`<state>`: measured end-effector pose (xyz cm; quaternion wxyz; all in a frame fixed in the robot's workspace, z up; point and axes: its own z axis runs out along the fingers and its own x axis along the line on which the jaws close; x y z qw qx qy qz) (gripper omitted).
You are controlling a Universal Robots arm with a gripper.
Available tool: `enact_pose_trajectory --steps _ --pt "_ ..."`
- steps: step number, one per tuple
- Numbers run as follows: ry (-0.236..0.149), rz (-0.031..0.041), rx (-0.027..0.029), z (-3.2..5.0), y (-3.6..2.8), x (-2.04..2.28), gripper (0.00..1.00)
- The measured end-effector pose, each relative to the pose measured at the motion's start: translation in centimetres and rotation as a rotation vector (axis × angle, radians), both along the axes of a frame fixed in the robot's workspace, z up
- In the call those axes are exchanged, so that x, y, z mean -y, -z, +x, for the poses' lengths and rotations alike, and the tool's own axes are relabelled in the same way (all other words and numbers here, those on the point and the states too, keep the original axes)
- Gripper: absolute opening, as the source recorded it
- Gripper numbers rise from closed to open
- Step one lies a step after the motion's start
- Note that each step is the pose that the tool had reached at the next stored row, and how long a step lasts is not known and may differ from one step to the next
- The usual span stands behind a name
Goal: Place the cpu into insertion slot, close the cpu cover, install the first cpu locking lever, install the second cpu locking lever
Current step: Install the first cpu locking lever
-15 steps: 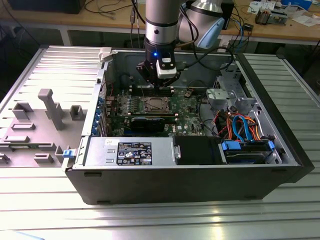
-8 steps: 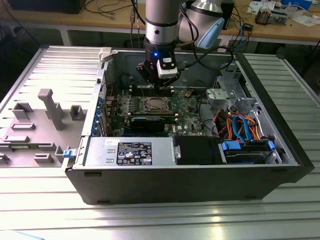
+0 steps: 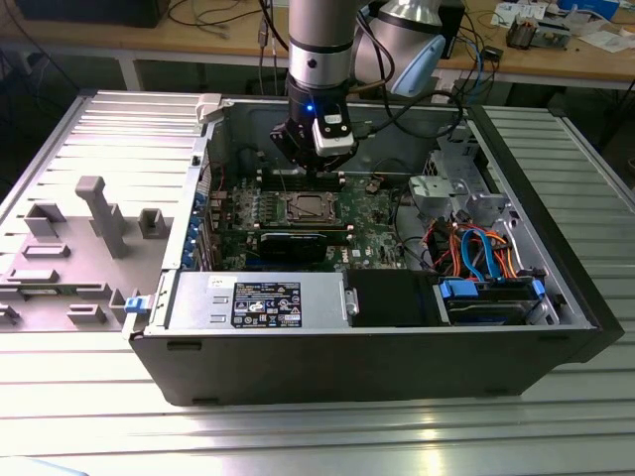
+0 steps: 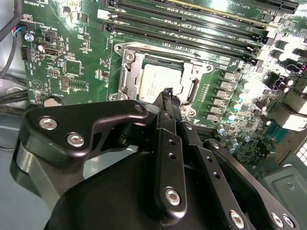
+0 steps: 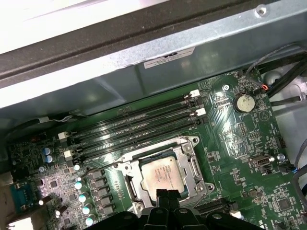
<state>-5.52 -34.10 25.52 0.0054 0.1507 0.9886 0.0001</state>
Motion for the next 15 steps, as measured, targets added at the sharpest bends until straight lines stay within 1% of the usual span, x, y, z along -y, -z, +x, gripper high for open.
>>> enact_pose_trajectory --steps 12,15 --pt "-0.028 0.0000 0.0000 0.00 0.00 0.00 0.11" --pt "-0.040 0.0000 0.0000 0.00 0.00 0.00 0.11"
